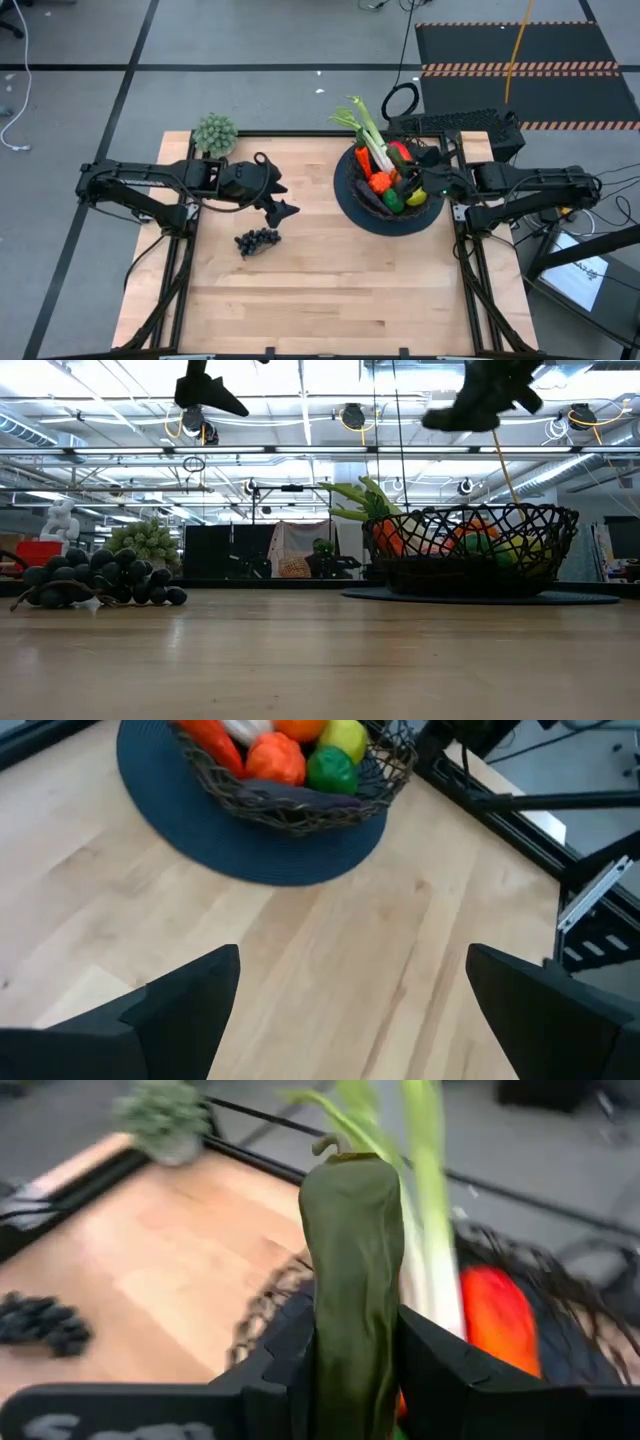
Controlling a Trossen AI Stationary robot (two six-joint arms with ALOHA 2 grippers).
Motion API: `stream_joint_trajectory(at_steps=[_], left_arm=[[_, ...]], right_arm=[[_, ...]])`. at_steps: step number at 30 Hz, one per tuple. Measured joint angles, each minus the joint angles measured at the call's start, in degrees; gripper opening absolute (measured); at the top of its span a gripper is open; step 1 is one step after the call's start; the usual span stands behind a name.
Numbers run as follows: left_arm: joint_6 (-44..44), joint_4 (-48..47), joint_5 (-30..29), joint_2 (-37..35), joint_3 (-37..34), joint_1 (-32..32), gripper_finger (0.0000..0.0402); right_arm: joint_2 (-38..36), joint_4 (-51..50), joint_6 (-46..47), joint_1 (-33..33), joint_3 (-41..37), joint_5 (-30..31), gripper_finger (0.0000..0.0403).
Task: Build produce basket
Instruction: Put the green pepper into the black woven basket
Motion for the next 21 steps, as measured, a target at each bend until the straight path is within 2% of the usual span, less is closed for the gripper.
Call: stream_joint_trajectory(at_steps=[8,21], left_arm=[[-0.43,0.2,-2.8,0.48,0.0,0.7,0.0388],[-0.84,0.1,-2.9,0.52,0.0,2.72,0.0388]], right_arm=[[-0.22,-13.47,20.9,-5.35,-1.26,0.05,0.0112],[-2.33,-10.77,52.21,-12.16,-15.33,-0.03,0.0112]])
